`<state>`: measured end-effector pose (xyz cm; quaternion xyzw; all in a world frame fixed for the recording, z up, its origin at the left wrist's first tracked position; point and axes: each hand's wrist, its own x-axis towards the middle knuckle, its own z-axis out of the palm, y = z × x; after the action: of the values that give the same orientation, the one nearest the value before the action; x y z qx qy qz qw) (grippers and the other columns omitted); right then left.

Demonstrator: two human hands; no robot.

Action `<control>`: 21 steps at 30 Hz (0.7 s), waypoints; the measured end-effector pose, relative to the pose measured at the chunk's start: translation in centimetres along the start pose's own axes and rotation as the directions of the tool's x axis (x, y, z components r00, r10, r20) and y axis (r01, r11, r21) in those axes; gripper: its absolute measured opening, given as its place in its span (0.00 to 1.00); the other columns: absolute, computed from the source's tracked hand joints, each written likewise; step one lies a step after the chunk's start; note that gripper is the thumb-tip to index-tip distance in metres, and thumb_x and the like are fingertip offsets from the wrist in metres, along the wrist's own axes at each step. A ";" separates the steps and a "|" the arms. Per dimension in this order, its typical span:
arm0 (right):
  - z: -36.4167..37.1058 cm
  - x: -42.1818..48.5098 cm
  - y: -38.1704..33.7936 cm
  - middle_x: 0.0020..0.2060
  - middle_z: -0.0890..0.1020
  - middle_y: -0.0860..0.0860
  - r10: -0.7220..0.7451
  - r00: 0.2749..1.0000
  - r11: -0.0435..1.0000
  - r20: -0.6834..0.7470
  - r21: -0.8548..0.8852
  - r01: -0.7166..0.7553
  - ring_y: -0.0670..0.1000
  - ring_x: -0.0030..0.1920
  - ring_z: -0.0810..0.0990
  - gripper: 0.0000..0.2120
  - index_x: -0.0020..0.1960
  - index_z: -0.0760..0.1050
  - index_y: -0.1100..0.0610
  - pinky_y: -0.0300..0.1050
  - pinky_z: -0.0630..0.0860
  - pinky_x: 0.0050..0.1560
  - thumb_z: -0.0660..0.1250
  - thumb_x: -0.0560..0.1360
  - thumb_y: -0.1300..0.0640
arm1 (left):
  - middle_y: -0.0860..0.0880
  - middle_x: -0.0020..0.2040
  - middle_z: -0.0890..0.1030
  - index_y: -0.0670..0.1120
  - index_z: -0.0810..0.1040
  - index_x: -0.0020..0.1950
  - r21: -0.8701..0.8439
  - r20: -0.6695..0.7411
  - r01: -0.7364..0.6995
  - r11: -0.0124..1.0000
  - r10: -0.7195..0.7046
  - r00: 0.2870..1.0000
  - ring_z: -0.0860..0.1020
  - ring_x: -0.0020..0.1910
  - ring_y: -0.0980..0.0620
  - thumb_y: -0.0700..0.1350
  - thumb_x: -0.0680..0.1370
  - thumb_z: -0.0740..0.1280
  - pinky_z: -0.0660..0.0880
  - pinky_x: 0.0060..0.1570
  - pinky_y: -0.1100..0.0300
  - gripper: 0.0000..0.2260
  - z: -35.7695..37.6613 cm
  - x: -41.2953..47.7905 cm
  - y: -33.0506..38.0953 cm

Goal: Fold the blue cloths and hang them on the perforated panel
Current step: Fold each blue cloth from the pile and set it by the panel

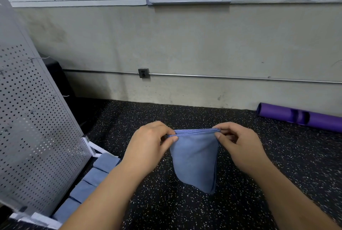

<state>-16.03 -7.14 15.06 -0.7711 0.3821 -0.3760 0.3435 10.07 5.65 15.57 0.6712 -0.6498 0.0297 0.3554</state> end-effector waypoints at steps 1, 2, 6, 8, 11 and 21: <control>-0.1 -0.1 -0.2 0.45 0.86 0.38 -0.016 1.000 1.000 0.006 0.013 0.016 0.41 0.46 0.84 0.15 0.56 0.84 0.39 0.33 0.78 0.51 0.75 0.79 0.61 | 0.61 0.47 0.82 0.56 0.86 0.49 -0.014 -0.009 0.009 1.000 -0.009 1.000 0.80 0.44 0.60 0.53 0.80 0.75 0.79 0.48 0.54 0.02 -0.1 0.1 0.0; -0.1 -0.2 -0.3 0.45 0.85 0.38 -0.036 0.999 0.999 0.013 0.016 0.036 0.41 0.47 0.83 0.17 0.56 0.84 0.38 0.31 0.77 0.51 0.75 0.79 0.61 | 0.62 0.47 0.83 0.56 0.86 0.49 -0.024 -0.018 0.013 1.000 -0.014 1.000 0.80 0.44 0.60 0.53 0.80 0.75 0.79 0.48 0.55 0.02 -0.3 0.1 0.0; -0.2 -0.6 -0.7 0.48 0.87 0.37 -0.088 0.996 0.996 0.002 -0.014 0.088 0.42 0.49 0.84 0.16 0.53 0.86 0.39 0.32 0.77 0.49 0.74 0.80 0.62 | 0.62 0.46 0.82 0.56 0.85 0.49 -0.036 -0.024 0.007 0.999 -0.008 1.000 0.79 0.43 0.59 0.54 0.80 0.75 0.77 0.48 0.58 0.03 -0.7 0.2 0.1; -0.2 -0.8 -1.0 0.45 0.87 0.38 -0.089 0.996 0.996 -0.016 -0.020 0.089 0.40 0.44 0.84 0.15 0.52 0.86 0.42 0.29 0.75 0.43 0.76 0.79 0.63 | 0.62 0.46 0.82 0.56 0.85 0.49 -0.045 -0.013 0.005 0.999 -0.005 1.000 0.79 0.43 0.58 0.54 0.80 0.75 0.77 0.47 0.57 0.03 -0.7 0.2 0.2; -0.6 -0.9 -1.5 0.43 0.87 0.37 -0.090 0.996 0.995 -0.009 -0.053 0.089 0.34 0.37 0.81 0.11 0.52 0.88 0.46 0.25 0.72 0.40 0.79 0.76 0.61 | 0.61 0.46 0.82 0.55 0.85 0.49 -0.052 -0.013 -0.006 0.999 0.005 1.000 0.80 0.45 0.58 0.53 0.80 0.75 0.77 0.48 0.57 0.03 -0.8 0.2 0.2; -1.0 -0.6 -1.1 0.42 0.87 0.36 -0.068 0.996 0.992 0.060 -0.099 0.073 0.40 0.46 0.86 0.09 0.45 0.86 0.43 0.35 0.81 0.51 0.82 0.72 0.57 | 0.60 0.47 0.83 0.53 0.86 0.50 -0.047 -0.028 -0.054 0.997 0.053 0.998 0.81 0.48 0.59 0.52 0.81 0.74 0.79 0.50 0.57 0.04 -1.2 0.3 0.2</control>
<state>-16.80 -6.41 16.24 -0.8108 0.3634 -0.3463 0.3012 10.42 6.03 16.67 0.6445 -0.6633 0.0325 0.3790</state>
